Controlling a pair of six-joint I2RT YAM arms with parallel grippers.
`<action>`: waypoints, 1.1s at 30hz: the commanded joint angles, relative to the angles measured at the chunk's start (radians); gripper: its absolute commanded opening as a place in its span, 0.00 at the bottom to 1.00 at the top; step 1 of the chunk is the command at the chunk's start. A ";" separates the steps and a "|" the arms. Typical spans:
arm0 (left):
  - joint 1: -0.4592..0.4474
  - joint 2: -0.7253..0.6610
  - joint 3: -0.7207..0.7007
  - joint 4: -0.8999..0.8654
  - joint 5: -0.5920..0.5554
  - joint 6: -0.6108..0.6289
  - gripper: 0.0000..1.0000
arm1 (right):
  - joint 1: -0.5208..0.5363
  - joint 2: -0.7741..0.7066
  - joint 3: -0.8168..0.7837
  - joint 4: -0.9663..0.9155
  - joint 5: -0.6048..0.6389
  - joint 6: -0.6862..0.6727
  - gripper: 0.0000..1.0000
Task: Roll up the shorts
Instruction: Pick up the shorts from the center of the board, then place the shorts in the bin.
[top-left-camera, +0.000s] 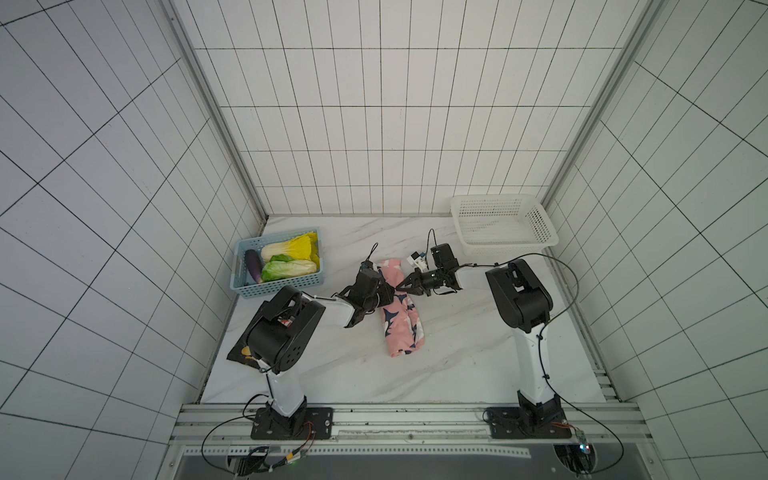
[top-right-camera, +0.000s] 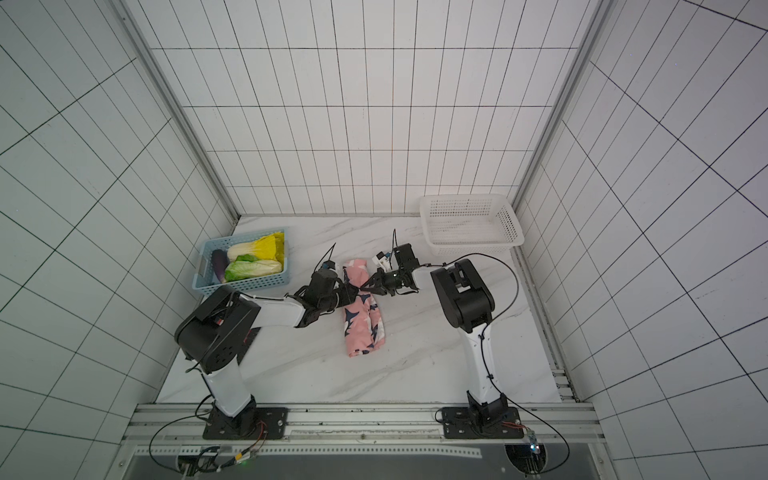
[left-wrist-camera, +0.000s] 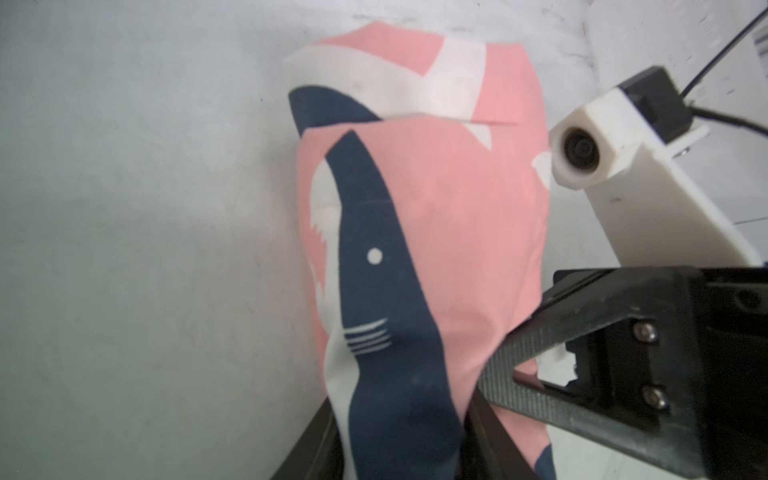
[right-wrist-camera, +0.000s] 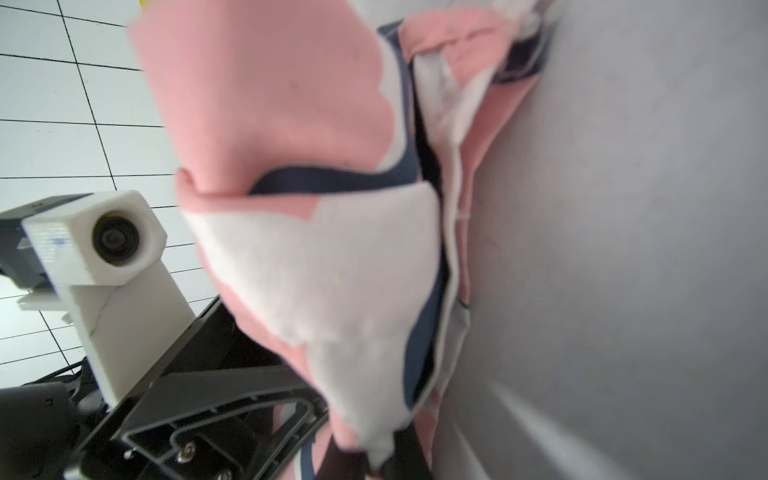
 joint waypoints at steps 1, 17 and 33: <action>0.006 -0.066 -0.012 -0.160 -0.030 -0.021 0.57 | -0.001 -0.042 -0.012 0.052 0.031 0.007 0.00; 0.092 -0.723 -0.159 -0.486 -0.214 -0.135 0.63 | -0.194 -0.352 -0.053 0.413 0.159 0.282 0.00; 0.096 -0.808 -0.198 -0.556 -0.118 -0.183 0.61 | -0.532 -0.358 0.069 0.728 0.560 0.532 0.00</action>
